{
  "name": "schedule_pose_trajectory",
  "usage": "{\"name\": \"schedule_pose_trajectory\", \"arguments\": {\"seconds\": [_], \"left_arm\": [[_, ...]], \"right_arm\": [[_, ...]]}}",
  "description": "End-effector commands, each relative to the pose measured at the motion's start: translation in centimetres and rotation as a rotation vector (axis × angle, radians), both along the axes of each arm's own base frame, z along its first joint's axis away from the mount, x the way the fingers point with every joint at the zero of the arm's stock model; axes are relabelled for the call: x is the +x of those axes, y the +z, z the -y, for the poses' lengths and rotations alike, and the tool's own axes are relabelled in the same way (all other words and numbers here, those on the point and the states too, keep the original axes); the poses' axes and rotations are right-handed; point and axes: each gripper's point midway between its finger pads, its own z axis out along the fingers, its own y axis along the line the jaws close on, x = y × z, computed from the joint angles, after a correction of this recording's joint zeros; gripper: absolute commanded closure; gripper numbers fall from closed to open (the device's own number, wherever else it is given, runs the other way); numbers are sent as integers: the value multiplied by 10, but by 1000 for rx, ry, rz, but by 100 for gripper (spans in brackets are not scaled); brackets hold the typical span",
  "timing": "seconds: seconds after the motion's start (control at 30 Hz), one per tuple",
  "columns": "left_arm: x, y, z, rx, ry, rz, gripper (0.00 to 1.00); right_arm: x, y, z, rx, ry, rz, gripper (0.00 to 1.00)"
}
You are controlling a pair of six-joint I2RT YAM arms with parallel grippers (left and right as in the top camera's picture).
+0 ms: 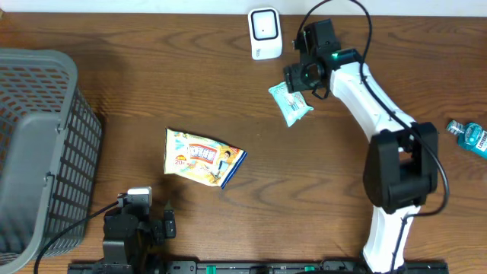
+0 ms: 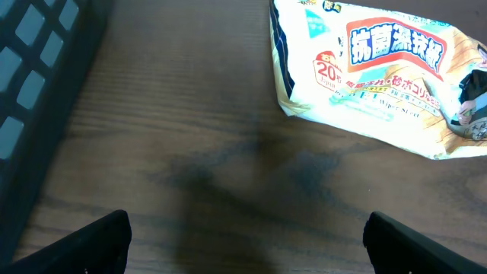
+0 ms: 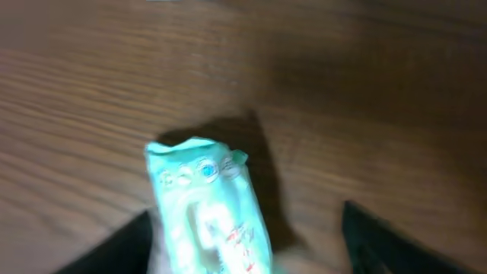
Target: Scan the item barcode
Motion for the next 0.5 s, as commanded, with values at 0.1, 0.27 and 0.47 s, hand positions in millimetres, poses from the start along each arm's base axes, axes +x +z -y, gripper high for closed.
{"name": "schedule_pose_trajectory", "arguments": {"seconds": [0.1, 0.27, 0.47], "left_arm": [[-7, -8, 1, -8, 0, -40, 2], [-7, -8, 1, -8, 0, -40, 2], [-7, -8, 1, -8, 0, -40, 2]], "right_arm": [[-8, -49, -6, -3, 61, -102, 67], [-12, -57, -13, 29, 96, -125, 68], [-18, -59, -11, 22, 98, -149, 60]]}}
